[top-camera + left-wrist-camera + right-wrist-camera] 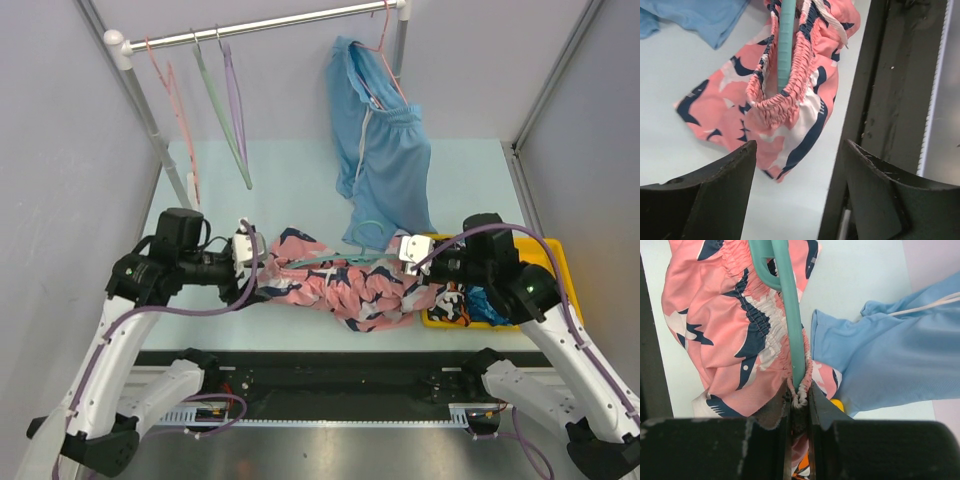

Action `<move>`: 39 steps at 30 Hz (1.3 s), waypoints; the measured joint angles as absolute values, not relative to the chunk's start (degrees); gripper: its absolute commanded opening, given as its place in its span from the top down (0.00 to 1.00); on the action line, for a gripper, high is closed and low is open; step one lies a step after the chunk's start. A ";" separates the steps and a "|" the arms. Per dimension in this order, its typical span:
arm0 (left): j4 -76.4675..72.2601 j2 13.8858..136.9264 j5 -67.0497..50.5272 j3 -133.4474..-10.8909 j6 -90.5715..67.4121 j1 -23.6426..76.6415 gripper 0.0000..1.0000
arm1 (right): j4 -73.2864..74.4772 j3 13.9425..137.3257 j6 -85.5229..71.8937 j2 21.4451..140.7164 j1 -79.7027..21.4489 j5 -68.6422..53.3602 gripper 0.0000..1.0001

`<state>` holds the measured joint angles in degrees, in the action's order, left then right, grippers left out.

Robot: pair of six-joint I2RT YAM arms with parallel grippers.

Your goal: Place the shorts on the hanger

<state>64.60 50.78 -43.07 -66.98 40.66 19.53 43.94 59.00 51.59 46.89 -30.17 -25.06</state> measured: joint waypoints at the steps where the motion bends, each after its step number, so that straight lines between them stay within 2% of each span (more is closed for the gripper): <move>1: 64.14 51.07 -43.38 -66.57 39.53 19.51 0.31 | 43.75 59.00 51.46 46.74 -30.17 -25.30 1.00; 8: 57.82 57.06 -45.76 -65.60 30.26 21.98 0.36 | 42.50 59.00 51.48 46.04 -30.15 -28.10 1.00; 11: 56.12 57.21 -45.89 -65.36 28.03 26.17 0.46 | 41.67 59.00 51.48 46.06 -30.35 -28.97 1.00; 14: 54.87 57.19 -46.30 -65.34 26.57 29.58 0.63 | 41.08 59.00 51.51 46.26 -30.98 -29.45 1.00; 15: 54.48 57.19 -46.50 -65.23 26.24 30.11 0.77 | 40.88 59.02 51.51 46.44 -31.22 -29.56 1.00; 17: 54.11 57.19 -46.74 -65.04 25.08 30.50 0.95 | 40.71 59.09 51.55 46.92 -31.48 -29.67 1.00; 18: 54.00 57.19 -46.70 -64.93 24.91 30.55 1.00 | 40.71 59.13 51.70 47.11 -31.59 -29.76 1.00; 21: 53.74 57.08 -46.13 -64.82 23.99 30.48 1.00 | 40.75 59.13 51.72 47.24 -31.64 -29.58 1.00; 24: 53.67 56.07 -46.41 -64.77 23.79 29.50 1.00 | 40.75 59.16 51.70 47.24 -31.53 -29.67 0.79; 25: 53.54 55.57 -46.78 -64.66 23.79 28.86 1.00 | 40.69 59.16 51.68 47.24 -31.38 -30.26 0.64; 27: 53.54 54.52 -47.55 -64.55 23.90 27.29 1.00 | 40.34 59.24 51.51 47.18 -30.87 -31.38 0.54; 28: 53.91 54.06 -47.64 -64.55 24.01 26.57 1.00 | 40.47 59.24 51.00 46.96 -30.22 -31.33 0.43; 34: 55.48 54.15 -47.70 -65.69 22.44 24.84 1.00 | 41.06 60.51 47.79 47.13 -25.47 -31.99 0.03; 39: 55.51 56.97 -44.05 -71.37 16.82 24.84 1.00 | 39.94 64.27 41.23 49.39 -22.28 -32.93 0.00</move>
<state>55.51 56.97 -44.05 -71.37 16.82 24.84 39.94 64.27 41.23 49.39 -22.28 -32.93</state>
